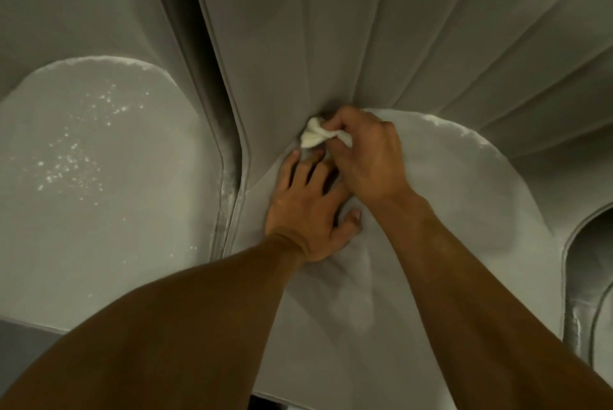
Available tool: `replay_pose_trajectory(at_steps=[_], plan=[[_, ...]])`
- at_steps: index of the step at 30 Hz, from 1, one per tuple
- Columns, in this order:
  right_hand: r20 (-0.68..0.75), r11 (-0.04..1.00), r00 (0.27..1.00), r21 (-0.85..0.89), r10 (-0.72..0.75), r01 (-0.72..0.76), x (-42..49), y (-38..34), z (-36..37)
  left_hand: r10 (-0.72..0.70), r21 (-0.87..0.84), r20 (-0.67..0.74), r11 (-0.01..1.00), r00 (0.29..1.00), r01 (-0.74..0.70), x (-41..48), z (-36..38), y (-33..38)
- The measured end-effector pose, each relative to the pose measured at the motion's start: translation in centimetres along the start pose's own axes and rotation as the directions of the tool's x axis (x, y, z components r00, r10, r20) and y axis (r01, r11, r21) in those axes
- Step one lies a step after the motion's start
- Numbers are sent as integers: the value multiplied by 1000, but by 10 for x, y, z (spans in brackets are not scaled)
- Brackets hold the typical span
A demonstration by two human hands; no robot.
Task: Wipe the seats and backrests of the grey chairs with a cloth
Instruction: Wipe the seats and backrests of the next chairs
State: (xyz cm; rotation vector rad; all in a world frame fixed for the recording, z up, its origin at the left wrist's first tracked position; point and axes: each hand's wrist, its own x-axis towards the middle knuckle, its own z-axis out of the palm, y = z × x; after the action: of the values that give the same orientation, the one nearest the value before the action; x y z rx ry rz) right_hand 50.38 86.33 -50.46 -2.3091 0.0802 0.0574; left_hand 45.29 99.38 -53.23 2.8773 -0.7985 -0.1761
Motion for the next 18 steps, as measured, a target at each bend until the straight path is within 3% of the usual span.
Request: replay_pose_trajectory(at_steps=[3, 6, 11, 16, 18], plan=[[78, 983, 984, -82, -158, 164, -1, -5, -5, -16, 19, 59, 1000, 998, 14, -2, 0, 1], [-51, 944, 970, -248, -237, 218, -4, 6, -16, 12, 25, 57, 1000, 998, -13, 0, 2, 0], [-312, 883, 947, -463, -79, -79, -19, 34, -43, 28, 24, 53, 999, 998, -30, 0, 3, -2], [-433, 901, 874, -252, 221, -353, -24, 23, -42, 30, 46, 39, 998, 999, -32, 1, 4, -3], [-439, 907, 847, -142, 300, -395, -15, 14, -29, 35, 53, 38, 998, 999, -37, 2, 5, -3]])
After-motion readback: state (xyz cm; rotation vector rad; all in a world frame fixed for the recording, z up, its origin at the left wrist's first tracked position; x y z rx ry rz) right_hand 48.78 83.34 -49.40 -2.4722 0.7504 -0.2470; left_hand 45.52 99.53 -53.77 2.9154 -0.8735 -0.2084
